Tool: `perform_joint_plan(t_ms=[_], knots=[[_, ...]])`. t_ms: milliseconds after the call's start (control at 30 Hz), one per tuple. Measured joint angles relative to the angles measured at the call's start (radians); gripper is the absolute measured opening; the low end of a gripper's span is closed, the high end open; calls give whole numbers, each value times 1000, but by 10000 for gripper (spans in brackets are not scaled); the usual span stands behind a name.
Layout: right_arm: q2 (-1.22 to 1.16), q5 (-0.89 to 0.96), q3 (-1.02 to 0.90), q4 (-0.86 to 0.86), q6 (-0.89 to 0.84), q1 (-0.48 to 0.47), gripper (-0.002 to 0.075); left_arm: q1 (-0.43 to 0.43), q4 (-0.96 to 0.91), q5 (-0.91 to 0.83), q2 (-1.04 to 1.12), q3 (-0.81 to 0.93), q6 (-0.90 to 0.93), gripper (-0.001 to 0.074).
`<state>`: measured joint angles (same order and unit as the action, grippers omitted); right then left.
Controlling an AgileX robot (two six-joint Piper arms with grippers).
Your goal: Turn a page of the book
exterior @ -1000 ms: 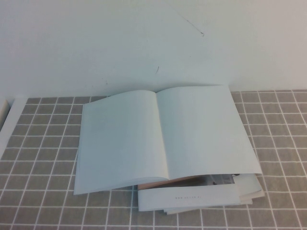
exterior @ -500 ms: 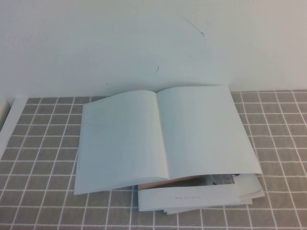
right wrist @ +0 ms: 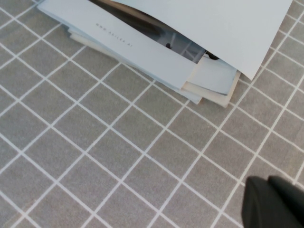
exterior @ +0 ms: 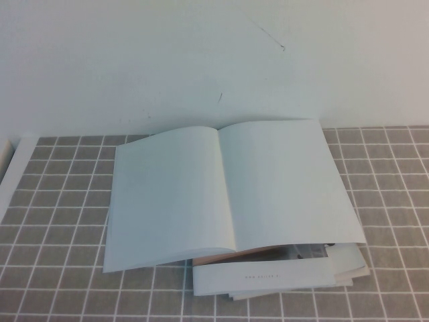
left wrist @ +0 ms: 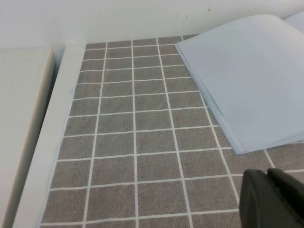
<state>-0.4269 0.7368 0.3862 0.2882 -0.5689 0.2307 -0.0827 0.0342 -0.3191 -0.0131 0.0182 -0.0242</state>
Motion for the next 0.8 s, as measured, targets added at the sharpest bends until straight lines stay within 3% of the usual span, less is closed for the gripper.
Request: perform_joint_plan(t_ms=[567,800], knots=[[67,-75,-56,-27,4,0,-1,0,0,-2,0,0,2,-4],[305,-256,-214,-142,172,-96,-1,0,0,-3,0,0,4,-4]])
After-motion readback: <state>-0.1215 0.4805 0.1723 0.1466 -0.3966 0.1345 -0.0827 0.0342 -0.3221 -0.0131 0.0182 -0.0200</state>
